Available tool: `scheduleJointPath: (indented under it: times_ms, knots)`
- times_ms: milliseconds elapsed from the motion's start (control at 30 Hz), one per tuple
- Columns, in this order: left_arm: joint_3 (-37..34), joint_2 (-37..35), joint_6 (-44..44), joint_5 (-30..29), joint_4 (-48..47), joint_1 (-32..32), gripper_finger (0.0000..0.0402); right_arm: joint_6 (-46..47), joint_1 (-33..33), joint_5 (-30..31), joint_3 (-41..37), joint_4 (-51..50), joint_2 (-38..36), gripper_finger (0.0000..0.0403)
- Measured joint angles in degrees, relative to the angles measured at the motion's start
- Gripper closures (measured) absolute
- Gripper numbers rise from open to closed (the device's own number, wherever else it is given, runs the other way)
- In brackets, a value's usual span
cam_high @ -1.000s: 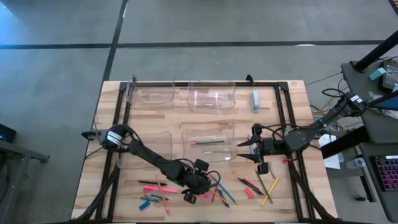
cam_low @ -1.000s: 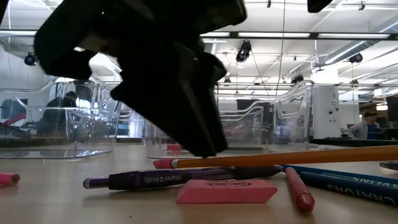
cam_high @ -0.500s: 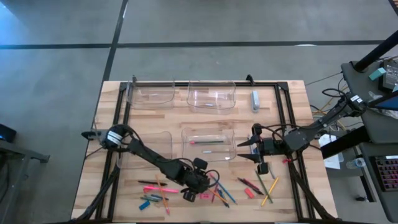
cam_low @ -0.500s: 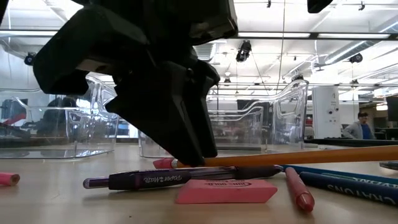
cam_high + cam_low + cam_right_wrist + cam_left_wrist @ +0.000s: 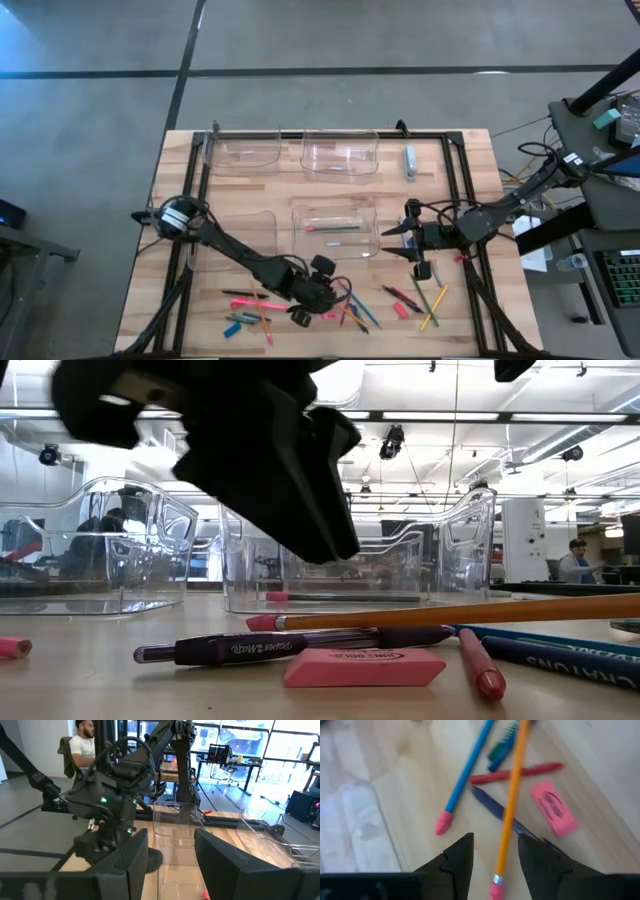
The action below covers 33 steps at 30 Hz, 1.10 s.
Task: Sort crayons/erasers/pens/pencils in bins
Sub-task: Put the right orange pencil into the bottom right transparent bin
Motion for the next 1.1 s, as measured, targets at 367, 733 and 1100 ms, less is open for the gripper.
scheduleJointPath:
  times_ms: [367,733,1100]
  knots:
    - [2.43,-0.17,13.84,-1.15,-4.32,-1.68,0.0263,-0.04,-0.01,0.15,-0.07,0.07,0.00,0.0250]
    - [2.95,3.33,18.85,2.50,-4.47,-0.73,0.0263,-0.36,-0.01,0.57,-0.09,0.09,0.00,0.0250]
    - [2.66,3.75,18.16,1.61,-4.28,1.47,0.0263,-0.30,-0.01,0.58,-0.09,0.07,0.00,0.0250]
